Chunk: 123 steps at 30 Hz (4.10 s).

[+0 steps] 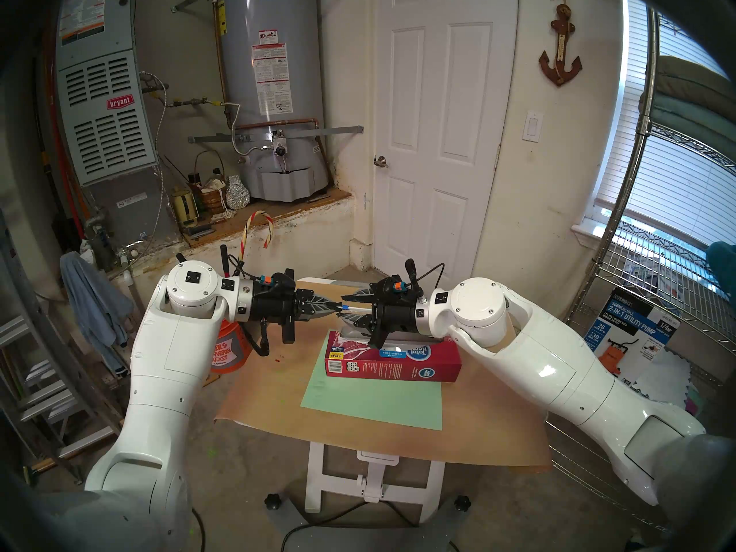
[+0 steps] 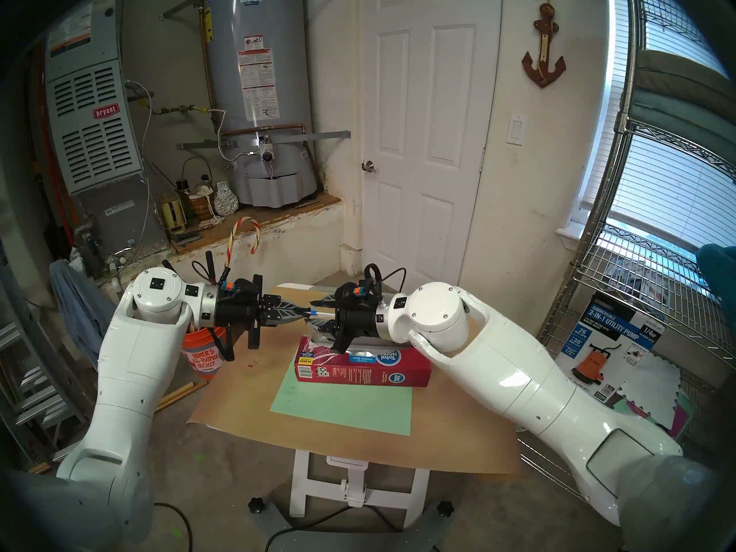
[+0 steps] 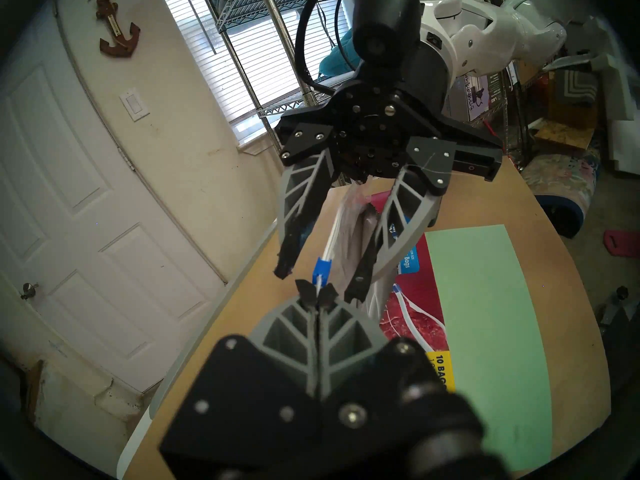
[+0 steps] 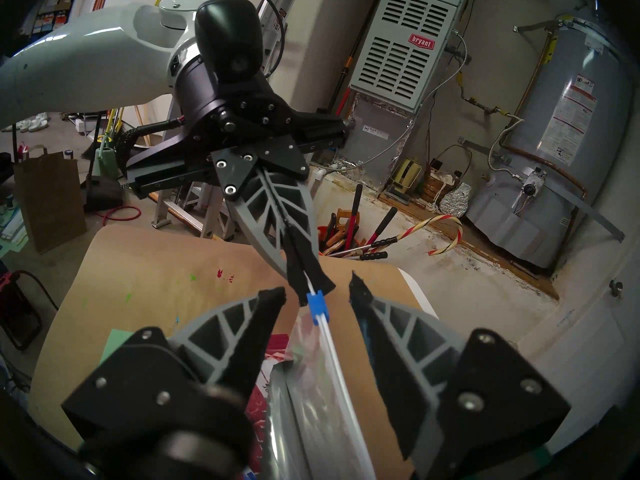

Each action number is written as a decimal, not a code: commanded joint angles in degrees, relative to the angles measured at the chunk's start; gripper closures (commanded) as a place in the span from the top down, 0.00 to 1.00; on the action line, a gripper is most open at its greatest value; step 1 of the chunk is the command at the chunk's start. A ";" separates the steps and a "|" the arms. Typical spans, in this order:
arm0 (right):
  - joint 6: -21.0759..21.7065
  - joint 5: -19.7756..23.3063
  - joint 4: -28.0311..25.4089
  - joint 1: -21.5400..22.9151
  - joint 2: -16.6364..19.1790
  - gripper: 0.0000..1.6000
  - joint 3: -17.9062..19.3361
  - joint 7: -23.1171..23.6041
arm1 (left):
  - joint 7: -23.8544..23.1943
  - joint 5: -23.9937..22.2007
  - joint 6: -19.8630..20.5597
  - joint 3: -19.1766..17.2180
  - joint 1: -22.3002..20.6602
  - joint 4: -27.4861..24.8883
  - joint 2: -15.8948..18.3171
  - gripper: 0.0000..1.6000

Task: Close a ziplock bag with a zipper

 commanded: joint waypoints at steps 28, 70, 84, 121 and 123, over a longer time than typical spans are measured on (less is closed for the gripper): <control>0.22 -0.41 -1.18 0.47 -0.51 0.42 -0.11 -0.31 | -0.66 -0.42 0.68 -1.21 -0.02 -2.01 0.22 0.00; -2.80 -2.99 -5.18 -3.99 8.09 0.00 2.60 -2.84 | -1.06 -1.43 1.06 -4.88 3.04 -5.07 1.47 0.00; -4.39 -3.46 -6.34 -7.23 15.87 0.00 5.75 -2.13 | -1.06 -1.06 -0.34 -5.15 2.24 -1.08 2.70 0.00; -6.52 -2.25 -8.46 -9.72 19.88 0.00 9.73 -2.42 | -1.06 -3.48 -5.00 0.25 -9.89 8.71 -0.15 1.00; -6.54 -2.46 -8.24 -9.34 19.31 0.00 9.53 -2.38 | -1.06 -3.09 -5.46 1.35 -11.02 9.32 -0.36 1.00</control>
